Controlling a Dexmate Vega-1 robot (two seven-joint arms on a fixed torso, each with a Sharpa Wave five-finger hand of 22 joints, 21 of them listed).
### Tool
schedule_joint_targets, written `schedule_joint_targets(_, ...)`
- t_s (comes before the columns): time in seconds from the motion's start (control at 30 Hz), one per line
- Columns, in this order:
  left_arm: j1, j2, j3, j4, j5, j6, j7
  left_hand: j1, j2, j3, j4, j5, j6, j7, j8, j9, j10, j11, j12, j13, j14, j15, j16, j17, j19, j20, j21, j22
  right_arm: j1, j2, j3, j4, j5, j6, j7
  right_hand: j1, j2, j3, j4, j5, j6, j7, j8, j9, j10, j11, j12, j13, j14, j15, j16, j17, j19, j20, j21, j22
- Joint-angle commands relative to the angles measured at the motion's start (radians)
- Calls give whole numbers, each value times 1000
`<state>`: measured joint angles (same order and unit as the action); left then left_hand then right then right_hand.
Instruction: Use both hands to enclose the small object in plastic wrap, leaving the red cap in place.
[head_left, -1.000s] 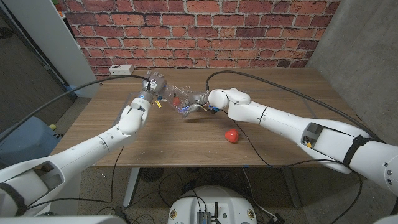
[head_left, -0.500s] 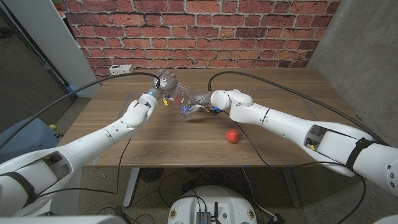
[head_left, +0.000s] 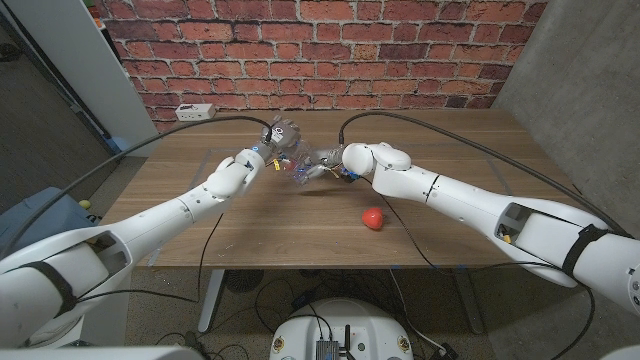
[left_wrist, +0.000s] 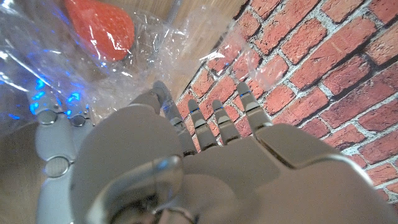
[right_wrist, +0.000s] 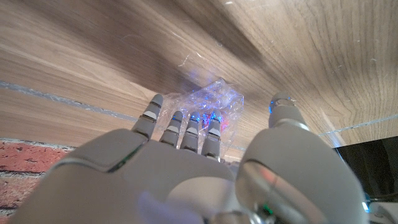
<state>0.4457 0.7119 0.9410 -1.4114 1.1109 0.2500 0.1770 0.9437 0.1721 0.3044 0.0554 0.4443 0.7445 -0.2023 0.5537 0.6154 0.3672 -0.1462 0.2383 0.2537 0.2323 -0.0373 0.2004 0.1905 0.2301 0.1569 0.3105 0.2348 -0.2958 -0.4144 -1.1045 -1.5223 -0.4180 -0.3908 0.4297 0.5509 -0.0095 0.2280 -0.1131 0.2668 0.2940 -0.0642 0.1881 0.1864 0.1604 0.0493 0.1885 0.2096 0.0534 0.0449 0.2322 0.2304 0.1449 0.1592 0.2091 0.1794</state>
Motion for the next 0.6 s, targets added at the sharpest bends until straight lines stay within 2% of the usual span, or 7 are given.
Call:
schedule_joint_targets(0.03,-44,-37,45,70,-17,-73,8,2,-9,-6,3,9,25,-14,26,15,3,0,1,4,-1,-24,-4,3,1,-4,5,4,-22,-29,44,-58,30,-30,-26,-35,-22,-25,9,4,-32,5,-7,3,-45,40,-9,1,-1,21,-5,3,5,5,1,4)
schedule_joint_targets(0.13,-49,-40,51,77,-23,-80,8,3,-10,-7,3,10,26,-14,28,16,3,0,1,4,-1,-24,-4,3,0,-4,5,4,-27,-36,48,-79,21,-57,-38,-55,-36,-40,15,5,-50,15,-8,4,-79,60,-11,0,-10,30,-8,5,2,5,0,4)
schedule_joint_targets(0.37,-57,-46,63,91,-32,-94,12,4,-13,-9,2,11,27,-14,31,18,4,6,1,5,-1,-24,-4,3,-1,-3,5,4,-27,-45,50,-116,5,-134,-45,-94,-66,-72,26,10,-112,37,-15,5,-123,79,-8,-2,-27,48,-13,10,-19,16,-8,5)
schedule_joint_targets(0.4,-58,-47,65,93,-31,-95,14,5,-13,-9,2,11,26,-14,31,18,6,5,2,5,-1,-24,-4,3,-1,-2,5,4,-28,-46,50,-120,2,-144,-48,-105,-74,-82,29,13,-127,49,-13,5,-140,99,-8,-3,-35,55,-15,10,-26,16,-9,5)
schedule_joint_targets(0.43,-59,-48,67,97,-31,-96,18,5,-13,-9,2,11,26,-14,31,18,6,5,2,5,-1,-24,-4,3,-2,-2,5,4,-30,-49,51,-127,-2,-155,-54,-109,-78,-87,30,15,-137,54,-13,5,-151,103,-9,-4,-40,63,-16,10,-28,17,-9,5)
schedule_joint_targets(0.5,-60,-50,70,101,-36,-100,16,6,-14,-9,1,12,24,-14,31,17,9,6,3,5,0,-27,-4,3,-2,-2,6,4,-32,-55,56,-133,1,-163,-60,-113,-80,-91,32,17,-144,58,-12,6,-162,109,-9,-5,-54,71,-22,10,-37,20,-12,5)
schedule_joint_targets(0.6,-61,-55,74,112,-41,-104,24,8,-15,-10,0,12,26,-11,32,15,11,5,4,6,1,-30,-3,3,0,-1,7,4,-42,-67,63,-152,-2,-173,-83,-117,-78,-94,34,22,-151,54,-9,6,-180,97,-10,-6,-72,67,-27,11,-52,23,-15,6)
